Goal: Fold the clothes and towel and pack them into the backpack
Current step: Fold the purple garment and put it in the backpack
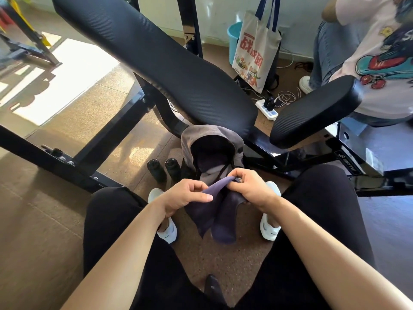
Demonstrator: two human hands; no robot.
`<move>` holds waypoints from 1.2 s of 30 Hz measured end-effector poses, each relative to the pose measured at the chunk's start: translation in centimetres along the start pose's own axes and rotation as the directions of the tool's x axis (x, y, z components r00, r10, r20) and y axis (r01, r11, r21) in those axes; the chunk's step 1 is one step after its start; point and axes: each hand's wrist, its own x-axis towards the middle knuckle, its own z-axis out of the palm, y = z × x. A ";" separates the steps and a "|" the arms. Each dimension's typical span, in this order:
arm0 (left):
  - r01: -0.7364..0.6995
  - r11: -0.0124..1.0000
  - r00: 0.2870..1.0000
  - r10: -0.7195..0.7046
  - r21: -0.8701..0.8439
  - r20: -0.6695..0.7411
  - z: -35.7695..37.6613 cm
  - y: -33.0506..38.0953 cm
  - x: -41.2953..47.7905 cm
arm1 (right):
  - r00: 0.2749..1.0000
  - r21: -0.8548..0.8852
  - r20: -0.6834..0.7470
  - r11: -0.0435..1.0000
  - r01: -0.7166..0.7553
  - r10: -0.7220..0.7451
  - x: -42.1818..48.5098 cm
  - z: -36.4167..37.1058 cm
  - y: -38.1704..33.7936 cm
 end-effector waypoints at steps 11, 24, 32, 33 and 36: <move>-0.295 0.955 0.852 0.248 -0.030 -0.462 0.3 -0.8 0.9 | 0.993 0.196 -0.105 0.980 -0.028 0.049 0.5 -1.1 0.7; -0.437 0.877 0.775 0.480 0.201 -0.410 3.2 -0.4 1.3 | 0.949 0.723 0.314 0.644 -0.251 0.018 -1.0 0.0 -1.4; -0.403 0.877 0.792 0.478 0.264 -0.380 3.6 -0.7 1.7 | 0.975 0.613 0.217 0.783 -0.107 -0.037 -1.3 1.1 -1.3; -0.399 0.873 0.795 0.482 0.282 -0.369 3.7 -0.7 1.7 | 0.982 0.589 0.186 0.803 -0.088 -0.029 -1.3 1.1 -1.3; -0.378 0.868 0.808 0.479 0.322 -0.343 4.0 -0.7 1.6 | 0.995 0.531 0.100 0.847 -0.035 -0.022 -1.4 1.3 -1.2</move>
